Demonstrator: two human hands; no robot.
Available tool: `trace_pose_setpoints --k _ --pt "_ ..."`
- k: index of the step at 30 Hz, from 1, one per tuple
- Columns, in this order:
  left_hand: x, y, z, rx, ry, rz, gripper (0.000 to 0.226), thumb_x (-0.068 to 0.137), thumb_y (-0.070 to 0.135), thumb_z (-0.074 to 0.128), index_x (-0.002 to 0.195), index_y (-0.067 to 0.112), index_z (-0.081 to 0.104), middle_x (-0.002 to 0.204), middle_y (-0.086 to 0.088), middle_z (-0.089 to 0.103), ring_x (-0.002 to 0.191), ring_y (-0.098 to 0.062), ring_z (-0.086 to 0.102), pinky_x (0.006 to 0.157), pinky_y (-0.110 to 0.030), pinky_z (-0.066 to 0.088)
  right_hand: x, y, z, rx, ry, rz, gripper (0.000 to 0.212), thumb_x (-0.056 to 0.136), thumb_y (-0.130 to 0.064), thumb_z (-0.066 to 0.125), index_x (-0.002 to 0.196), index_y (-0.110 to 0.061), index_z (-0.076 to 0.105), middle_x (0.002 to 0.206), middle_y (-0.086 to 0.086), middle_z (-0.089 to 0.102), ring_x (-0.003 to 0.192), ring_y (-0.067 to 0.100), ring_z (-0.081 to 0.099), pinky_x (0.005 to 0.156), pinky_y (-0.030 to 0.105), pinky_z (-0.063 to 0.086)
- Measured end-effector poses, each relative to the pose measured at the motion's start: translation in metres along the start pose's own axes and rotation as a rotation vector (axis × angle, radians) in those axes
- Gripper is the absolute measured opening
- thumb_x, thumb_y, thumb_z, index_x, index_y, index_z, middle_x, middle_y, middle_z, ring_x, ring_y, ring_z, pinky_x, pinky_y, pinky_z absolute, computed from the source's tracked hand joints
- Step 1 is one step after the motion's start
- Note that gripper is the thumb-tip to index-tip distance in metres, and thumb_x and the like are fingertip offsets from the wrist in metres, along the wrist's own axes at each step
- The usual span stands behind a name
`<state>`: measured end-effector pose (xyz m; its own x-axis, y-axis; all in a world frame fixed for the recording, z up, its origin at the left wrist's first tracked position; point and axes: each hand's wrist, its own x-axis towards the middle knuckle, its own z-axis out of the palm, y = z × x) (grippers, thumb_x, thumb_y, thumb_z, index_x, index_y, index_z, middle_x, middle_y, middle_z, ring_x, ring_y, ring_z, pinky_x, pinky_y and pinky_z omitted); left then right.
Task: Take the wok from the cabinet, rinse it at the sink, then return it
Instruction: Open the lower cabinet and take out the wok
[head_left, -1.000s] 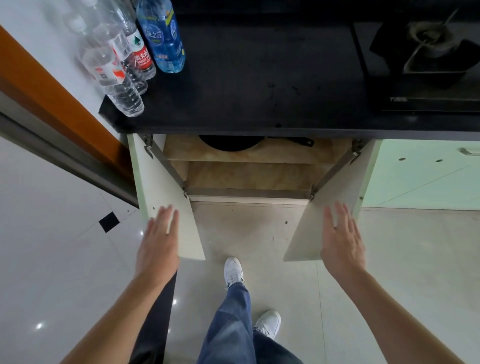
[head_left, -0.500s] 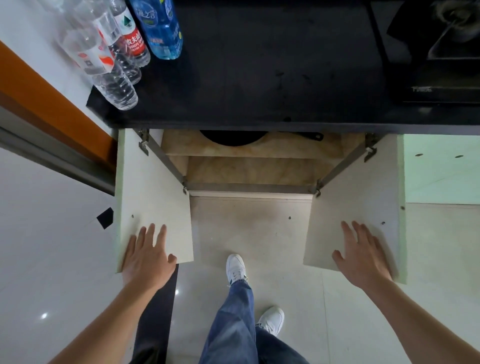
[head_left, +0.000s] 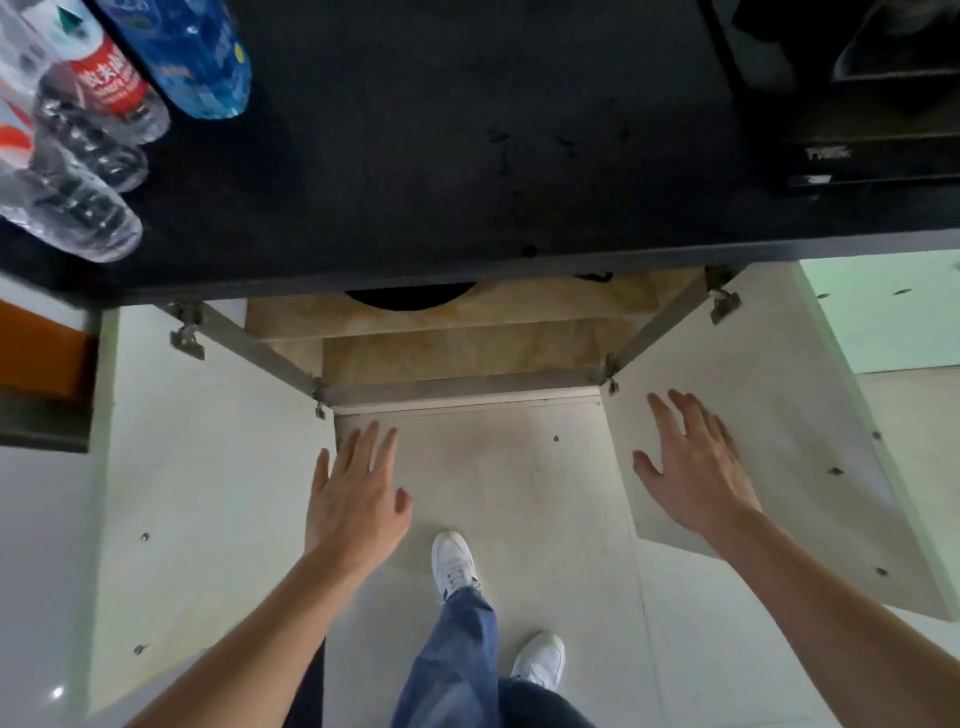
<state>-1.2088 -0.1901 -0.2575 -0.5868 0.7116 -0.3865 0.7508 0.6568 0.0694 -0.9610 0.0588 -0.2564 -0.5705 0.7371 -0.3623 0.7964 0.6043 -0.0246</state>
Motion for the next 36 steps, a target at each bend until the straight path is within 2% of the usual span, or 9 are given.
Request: trace_pose_setpoints --k 7,12,16,19,23,27,32,34,36 --pt "0.115 0.08 0.012 0.074 0.114 0.346 0.072 0.087 0.034 0.055 0.151 0.016 0.027 0.159 -0.006 0.027 0.144 -0.026 0.028 0.116 -0.048 0.028 0.089 -0.009 0.007 0.034 0.162 -0.091 0.07 0.093 -0.043 0.052 0.151 -0.012 0.028 0.154 0.016 0.037 0.141 0.036 0.037 0.117 0.049 0.035" --pt "0.197 0.128 0.027 0.042 0.186 0.383 0.08 0.081 0.029 0.061 0.151 0.017 0.025 0.16 -0.009 0.022 0.145 -0.028 0.026 0.115 -0.05 0.029 0.15 -0.001 0.029 0.098 0.296 -0.176 0.068 0.094 -0.041 0.052 0.15 -0.015 0.022 0.149 0.021 0.042 0.129 0.043 0.051 0.105 0.054 0.048" --pt "0.24 0.156 0.028 -0.016 0.312 0.432 0.086 0.074 0.02 0.066 0.151 0.016 0.027 0.159 -0.01 0.023 0.145 -0.031 0.027 0.116 -0.05 0.028 0.192 0.005 0.034 0.178 0.348 -0.175 0.079 0.097 -0.045 0.05 0.158 -0.019 0.006 0.16 0.017 0.027 0.134 0.041 0.048 0.104 0.054 0.049" --pt "0.264 0.174 0.027 -0.066 0.372 0.451 0.093 0.072 0.016 0.068 0.153 0.016 0.022 0.162 -0.009 0.017 0.147 -0.031 0.023 0.117 -0.05 0.027 0.217 0.002 0.035 0.268 0.439 -0.23 0.075 0.098 -0.04 0.053 0.158 -0.017 0.013 0.156 0.015 0.034 0.131 0.037 0.052 0.099 0.047 0.051" --pt "0.285 0.19 0.032 -0.051 0.349 0.464 0.098 0.074 0.018 0.064 0.156 0.016 0.012 0.165 -0.008 0.008 0.15 -0.029 0.015 0.118 -0.046 0.025 0.246 -0.002 0.044 0.195 0.52 -0.272 0.064 0.1 -0.038 0.052 0.153 -0.008 0.031 0.149 0.018 0.047 0.133 0.035 0.051 0.102 0.045 0.05" --pt "0.283 0.192 0.037 -0.075 0.34 0.46 0.095 0.074 0.014 0.063 0.155 0.013 0.014 0.164 -0.008 0.011 0.15 -0.026 0.015 0.119 -0.043 0.024 0.246 -0.01 0.049 0.295 0.507 -0.249 0.056 0.099 -0.029 0.053 0.149 -0.01 0.038 0.145 0.018 0.049 0.114 0.034 0.063 0.083 0.042 0.06" --pt "0.256 0.178 0.048 -0.124 0.339 0.468 0.09 0.073 0.009 0.065 0.152 0.008 0.024 0.16 -0.009 0.024 0.15 -0.025 0.019 0.119 -0.044 0.027 0.226 -0.025 0.056 0.519 0.482 -0.27 0.035 0.097 -0.023 0.06 0.127 -0.006 0.06 0.12 0.015 0.065 0.09 0.028 0.069 0.077 0.036 0.061" --pt "0.243 0.168 0.054 -0.144 0.329 0.455 0.088 0.075 0.008 0.064 0.153 0.008 0.022 0.162 -0.009 0.021 0.151 -0.023 0.014 0.119 -0.045 0.026 0.224 -0.035 0.059 0.626 0.376 -0.296 0.029 0.098 -0.027 0.058 0.118 -0.007 0.064 0.106 0.011 0.071 0.076 0.021 0.069 0.071 0.029 0.059" --pt "0.233 0.157 0.057 -0.175 0.333 0.451 0.086 0.078 0.005 0.059 0.154 0.008 0.02 0.164 -0.007 0.018 0.152 -0.021 0.011 0.119 -0.044 0.027 0.226 -0.048 0.059 0.754 0.194 -0.304 0.025 0.099 -0.029 0.057 0.113 -0.008 0.064 0.092 0.008 0.073 0.069 0.018 0.069 0.066 0.033 0.061"
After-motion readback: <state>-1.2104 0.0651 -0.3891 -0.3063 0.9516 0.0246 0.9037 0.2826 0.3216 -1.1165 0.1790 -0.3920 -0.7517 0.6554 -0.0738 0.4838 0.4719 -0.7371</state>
